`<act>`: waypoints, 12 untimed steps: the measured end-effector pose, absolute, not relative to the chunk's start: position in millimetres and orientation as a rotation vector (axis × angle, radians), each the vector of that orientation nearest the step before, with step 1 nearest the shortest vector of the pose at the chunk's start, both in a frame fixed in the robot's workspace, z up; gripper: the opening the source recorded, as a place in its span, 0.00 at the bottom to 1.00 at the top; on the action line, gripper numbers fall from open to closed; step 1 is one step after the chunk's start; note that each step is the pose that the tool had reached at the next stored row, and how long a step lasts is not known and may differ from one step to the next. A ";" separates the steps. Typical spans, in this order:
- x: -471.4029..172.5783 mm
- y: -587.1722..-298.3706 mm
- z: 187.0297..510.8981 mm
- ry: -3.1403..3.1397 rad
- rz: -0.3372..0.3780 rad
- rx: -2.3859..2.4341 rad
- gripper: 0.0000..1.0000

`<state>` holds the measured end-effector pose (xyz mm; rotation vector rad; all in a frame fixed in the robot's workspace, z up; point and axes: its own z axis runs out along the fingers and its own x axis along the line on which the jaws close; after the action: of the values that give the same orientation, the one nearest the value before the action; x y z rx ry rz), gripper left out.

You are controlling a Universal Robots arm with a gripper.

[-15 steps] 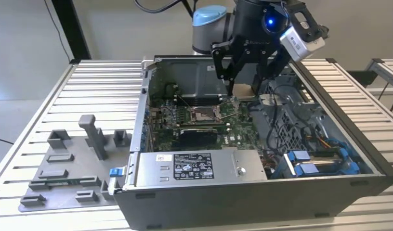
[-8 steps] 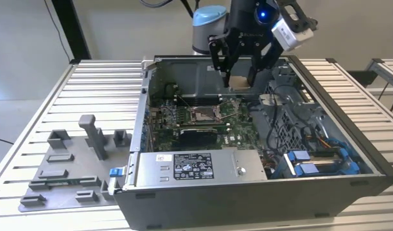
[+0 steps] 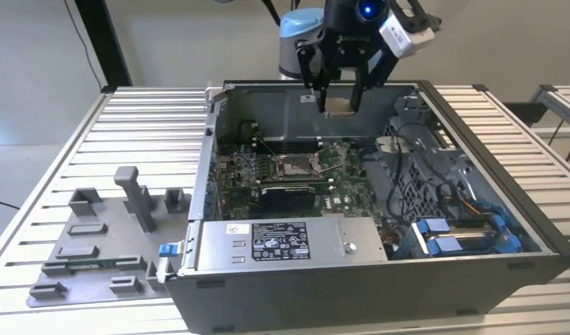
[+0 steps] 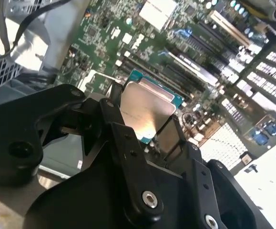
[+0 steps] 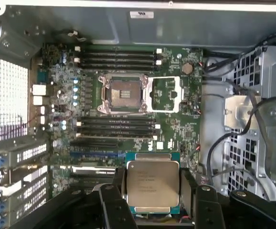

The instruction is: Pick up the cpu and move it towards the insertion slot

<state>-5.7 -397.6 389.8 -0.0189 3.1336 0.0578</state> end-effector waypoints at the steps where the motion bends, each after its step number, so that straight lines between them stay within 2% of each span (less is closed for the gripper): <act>1: -6.6 -393.4 389.5 3.134 0.058 -0.019 0.00; 12: -33.7 -364.2 384.8 3.132 0.058 -0.019 0.00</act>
<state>-33.7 -364.2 384.8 -0.0188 3.1315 0.0577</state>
